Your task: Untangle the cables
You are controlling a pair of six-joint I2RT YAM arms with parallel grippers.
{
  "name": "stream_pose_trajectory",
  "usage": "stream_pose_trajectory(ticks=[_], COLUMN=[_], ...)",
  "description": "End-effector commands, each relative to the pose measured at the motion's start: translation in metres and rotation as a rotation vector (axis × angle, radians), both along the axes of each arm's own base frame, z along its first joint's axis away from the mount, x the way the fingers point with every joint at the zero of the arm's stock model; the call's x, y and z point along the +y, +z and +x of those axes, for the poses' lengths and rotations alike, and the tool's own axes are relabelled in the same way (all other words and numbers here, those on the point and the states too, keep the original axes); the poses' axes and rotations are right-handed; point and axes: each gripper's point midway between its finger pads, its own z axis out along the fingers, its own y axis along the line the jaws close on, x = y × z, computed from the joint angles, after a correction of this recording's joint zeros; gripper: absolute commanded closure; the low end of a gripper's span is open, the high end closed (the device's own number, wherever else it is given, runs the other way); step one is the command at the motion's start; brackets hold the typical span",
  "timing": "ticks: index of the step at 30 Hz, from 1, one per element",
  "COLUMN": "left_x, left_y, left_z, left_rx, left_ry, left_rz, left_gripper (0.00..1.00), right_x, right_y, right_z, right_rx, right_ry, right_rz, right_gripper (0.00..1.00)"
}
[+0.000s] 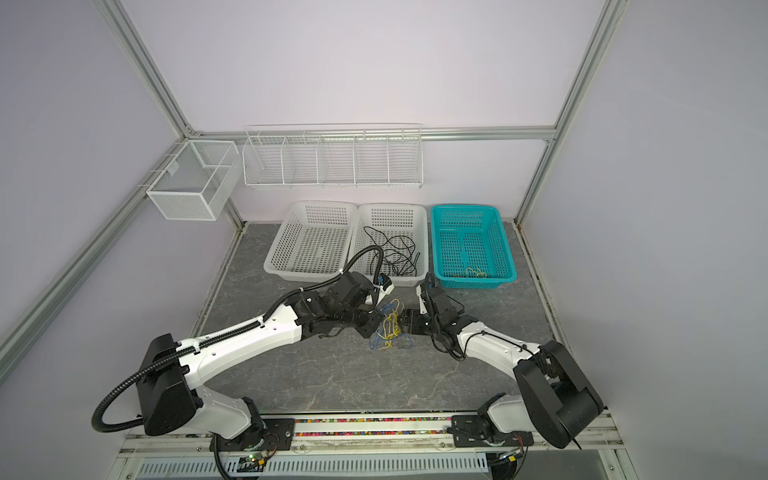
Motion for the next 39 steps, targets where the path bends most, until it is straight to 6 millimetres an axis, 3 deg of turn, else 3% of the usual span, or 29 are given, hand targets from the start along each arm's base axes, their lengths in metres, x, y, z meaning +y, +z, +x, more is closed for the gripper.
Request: stream_pose_trajectory(ticks=[1, 4, 8, 16, 20, 26, 39], left_x=[0.016, 0.025, 0.024, 0.019, 0.017, 0.015, 0.010], left_y=[-0.002, -0.011, -0.014, -0.006, 0.009, 0.034, 0.046], left_z=[0.005, 0.005, 0.003, 0.001, -0.004, -0.009, -0.011], left_rx=[-0.036, -0.042, -0.033, -0.039, -0.059, -0.097, -0.106], left_ry=[0.063, 0.077, 0.075, 0.069, 0.047, 0.033, 0.030], left_rz=[0.051, 0.090, 0.075, 0.017, -0.065, -0.181, -0.261], left_gripper=[1.00, 1.00, 1.00, 1.00, 1.00, 1.00, 1.00], right_x=[-0.016, -0.022, -0.013, -0.001, 0.005, 0.018, 0.048], right_y=[0.017, 0.029, 0.045, 0.071, 0.077, 0.069, 0.068], right_z=[0.000, -0.001, -0.004, -0.014, -0.018, -0.019, -0.031], right_rx=[-0.081, -0.133, -0.180, -0.263, -0.277, -0.229, -0.224], right_ry=[-0.049, -0.072, -0.027, 0.035, 0.070, 0.120, 0.236], right_rz=[-0.020, 0.009, 0.087, 0.219, 0.262, 0.286, 0.326], right_gripper=[0.21, 0.18, 0.11, 0.06, 0.05, 0.13, 0.33])
